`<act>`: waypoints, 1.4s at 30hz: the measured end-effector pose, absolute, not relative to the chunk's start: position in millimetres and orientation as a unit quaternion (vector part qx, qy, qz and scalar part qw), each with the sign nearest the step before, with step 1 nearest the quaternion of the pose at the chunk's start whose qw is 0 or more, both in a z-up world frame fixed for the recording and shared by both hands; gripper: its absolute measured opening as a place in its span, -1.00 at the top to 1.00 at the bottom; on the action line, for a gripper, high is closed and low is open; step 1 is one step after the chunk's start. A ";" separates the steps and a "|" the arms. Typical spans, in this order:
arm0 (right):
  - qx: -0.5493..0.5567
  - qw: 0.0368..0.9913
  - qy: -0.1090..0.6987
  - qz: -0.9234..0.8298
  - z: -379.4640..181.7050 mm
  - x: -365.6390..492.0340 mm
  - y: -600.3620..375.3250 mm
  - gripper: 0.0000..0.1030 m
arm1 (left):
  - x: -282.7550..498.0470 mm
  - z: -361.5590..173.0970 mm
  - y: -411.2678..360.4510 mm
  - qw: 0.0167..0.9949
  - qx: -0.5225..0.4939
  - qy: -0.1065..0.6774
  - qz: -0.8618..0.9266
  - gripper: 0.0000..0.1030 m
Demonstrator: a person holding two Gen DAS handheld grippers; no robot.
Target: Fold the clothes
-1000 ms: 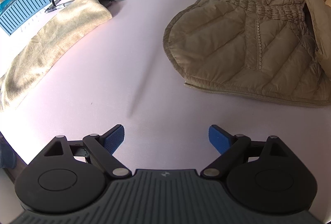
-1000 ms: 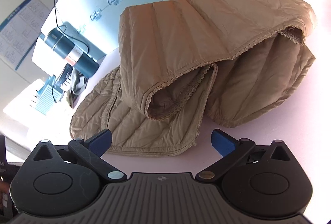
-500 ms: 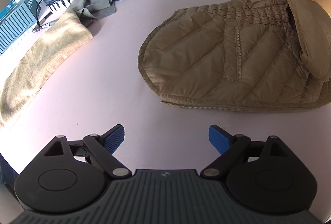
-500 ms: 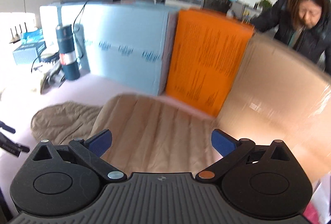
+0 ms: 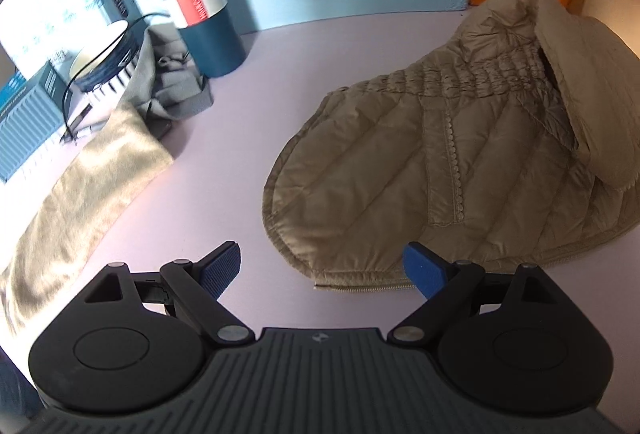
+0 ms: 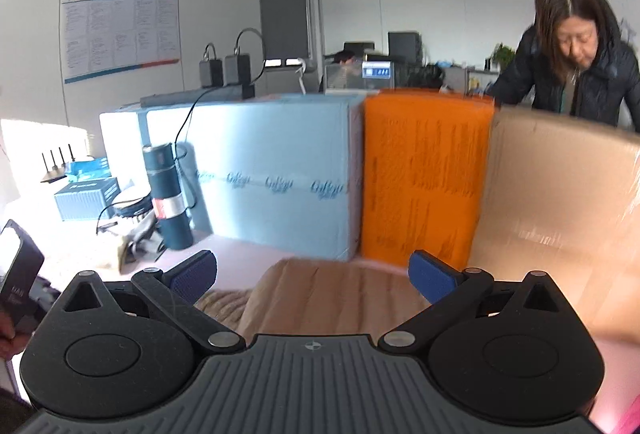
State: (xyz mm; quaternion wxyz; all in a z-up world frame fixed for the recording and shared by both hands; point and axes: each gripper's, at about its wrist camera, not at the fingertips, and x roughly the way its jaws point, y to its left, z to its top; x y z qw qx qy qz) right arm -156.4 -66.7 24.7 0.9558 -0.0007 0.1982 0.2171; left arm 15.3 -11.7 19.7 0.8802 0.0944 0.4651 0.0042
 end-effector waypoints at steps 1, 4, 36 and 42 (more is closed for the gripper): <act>0.009 0.951 0.214 0.223 11.7 -158.6 -62.3 -1.00 | 14.7 18.2 -15.9 0.882 0.112 0.457 -0.009 -0.71; 0.037 0.940 0.260 0.218 -24.6 -171.3 -53.8 -1.00 | 9.4 10.1 -31.6 0.883 0.159 0.440 -0.040 -0.71; 0.189 0.855 0.415 0.245 -131.1 -133.1 -33.3 0.79 | -6.8 -13.8 -88.3 0.863 0.271 0.403 -0.139 -0.71; 0.301 0.833 0.344 0.310 -108.8 -135.1 -48.1 0.79 | -8.8 -16.5 -95.5 0.860 0.290 0.392 -0.153 -0.71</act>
